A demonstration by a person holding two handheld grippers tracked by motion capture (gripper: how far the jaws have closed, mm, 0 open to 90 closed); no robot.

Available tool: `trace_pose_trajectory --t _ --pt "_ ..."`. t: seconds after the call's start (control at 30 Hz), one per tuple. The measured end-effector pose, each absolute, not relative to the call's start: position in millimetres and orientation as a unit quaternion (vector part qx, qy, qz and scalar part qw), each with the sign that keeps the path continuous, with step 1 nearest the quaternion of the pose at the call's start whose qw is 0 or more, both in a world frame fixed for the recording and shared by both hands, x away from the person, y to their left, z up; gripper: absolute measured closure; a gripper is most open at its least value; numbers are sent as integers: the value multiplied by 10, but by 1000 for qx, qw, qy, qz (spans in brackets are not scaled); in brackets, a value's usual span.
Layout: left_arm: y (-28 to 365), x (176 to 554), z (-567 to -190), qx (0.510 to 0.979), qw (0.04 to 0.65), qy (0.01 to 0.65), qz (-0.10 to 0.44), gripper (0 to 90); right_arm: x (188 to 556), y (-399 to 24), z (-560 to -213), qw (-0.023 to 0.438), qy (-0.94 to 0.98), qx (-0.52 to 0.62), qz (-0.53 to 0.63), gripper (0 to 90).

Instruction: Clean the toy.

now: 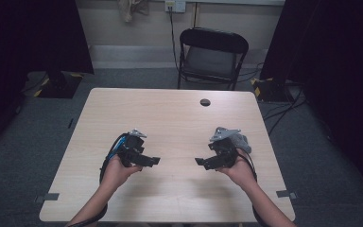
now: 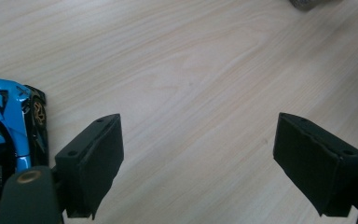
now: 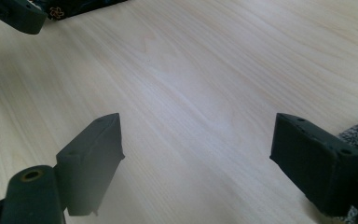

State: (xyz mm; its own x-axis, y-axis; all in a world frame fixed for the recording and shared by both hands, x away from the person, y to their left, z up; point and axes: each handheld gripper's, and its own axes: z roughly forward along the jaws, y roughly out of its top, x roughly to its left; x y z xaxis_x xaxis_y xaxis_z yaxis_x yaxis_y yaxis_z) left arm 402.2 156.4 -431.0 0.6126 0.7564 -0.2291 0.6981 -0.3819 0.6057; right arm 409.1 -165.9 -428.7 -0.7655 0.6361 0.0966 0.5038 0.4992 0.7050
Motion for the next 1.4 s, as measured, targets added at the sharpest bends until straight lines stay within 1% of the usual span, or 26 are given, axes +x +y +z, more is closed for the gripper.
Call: trace_pose_trajectory --t 0.87,1.4 --pt "1560 3748 -4597 846 325 422 30 160 3897 -1651 -4537 66 871 322 366 160" --pt "1464 3616 -4796 863 319 391 33 161 3775 -1615 -4783 48 879 316 354 156"
